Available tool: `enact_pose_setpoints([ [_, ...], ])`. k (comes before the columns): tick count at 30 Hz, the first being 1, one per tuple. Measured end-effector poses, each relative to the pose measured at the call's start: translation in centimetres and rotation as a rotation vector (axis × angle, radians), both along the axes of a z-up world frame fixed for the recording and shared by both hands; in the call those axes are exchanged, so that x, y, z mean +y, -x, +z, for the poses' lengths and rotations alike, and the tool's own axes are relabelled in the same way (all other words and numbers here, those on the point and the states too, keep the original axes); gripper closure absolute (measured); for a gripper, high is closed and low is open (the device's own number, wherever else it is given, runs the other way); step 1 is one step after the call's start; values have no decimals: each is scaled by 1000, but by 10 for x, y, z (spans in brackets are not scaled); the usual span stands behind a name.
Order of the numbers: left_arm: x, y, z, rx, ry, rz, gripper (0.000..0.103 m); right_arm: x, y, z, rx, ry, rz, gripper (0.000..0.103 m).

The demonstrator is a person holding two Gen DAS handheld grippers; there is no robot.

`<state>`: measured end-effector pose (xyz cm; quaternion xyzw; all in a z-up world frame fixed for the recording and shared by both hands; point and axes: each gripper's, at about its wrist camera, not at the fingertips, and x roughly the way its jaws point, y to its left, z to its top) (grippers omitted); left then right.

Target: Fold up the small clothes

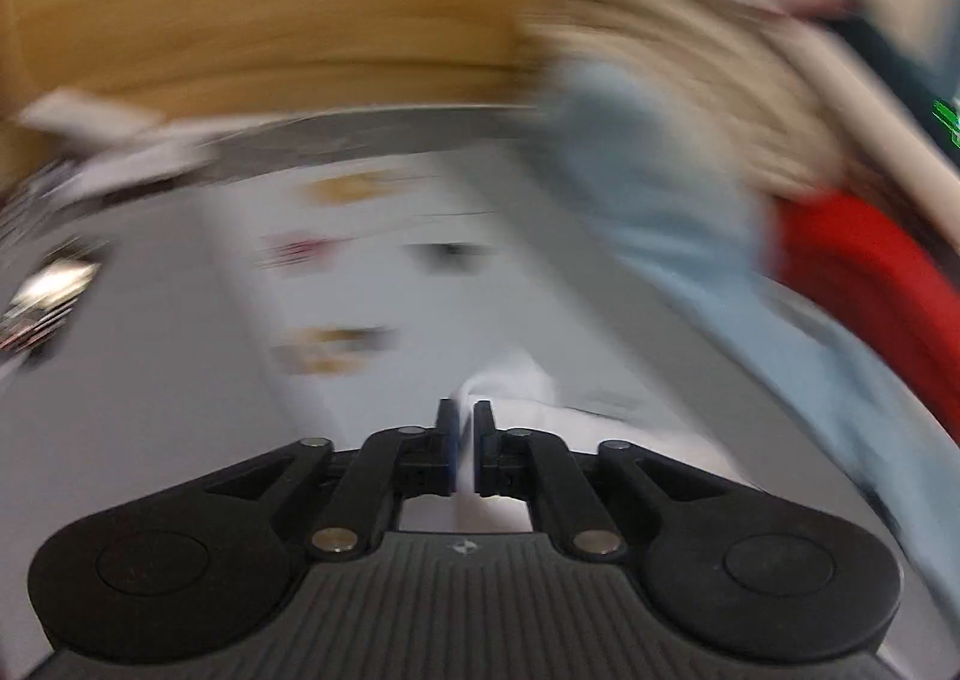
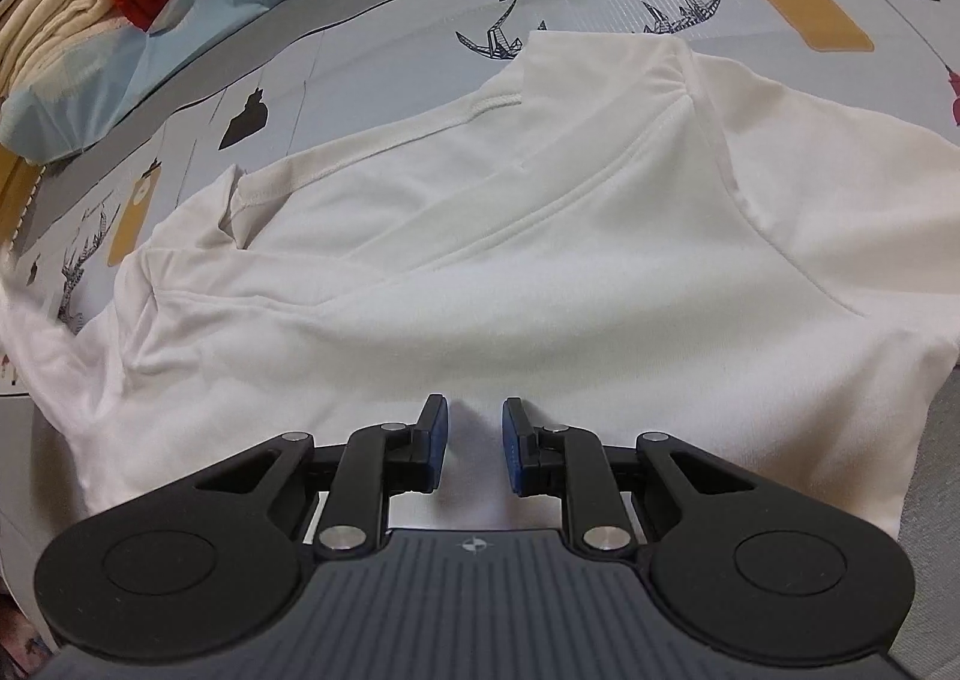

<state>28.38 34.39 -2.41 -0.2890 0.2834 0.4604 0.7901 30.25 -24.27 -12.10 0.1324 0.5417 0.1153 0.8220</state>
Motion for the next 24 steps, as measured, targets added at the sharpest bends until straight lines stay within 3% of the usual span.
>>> enact_pose_setpoints([
  [2,25,17,-12,20,77,50,93,1,1,1,1,5,-3,82],
  [5,36,21,-25,33,141,5,77,3,1,2,4,14,-9,82],
  [9,48,23,-48,-10,316,-80,70,7,2,2,-2,36,-12,82],
  [11,53,19,-63,-18,366,-130,61,8,2,2,-5,45,-12,82],
  [19,58,-28,-107,-18,282,-232,59,12,1,2,-3,61,-6,82],
  [24,56,-53,-127,75,236,-236,59,11,-3,1,10,54,-4,81],
])
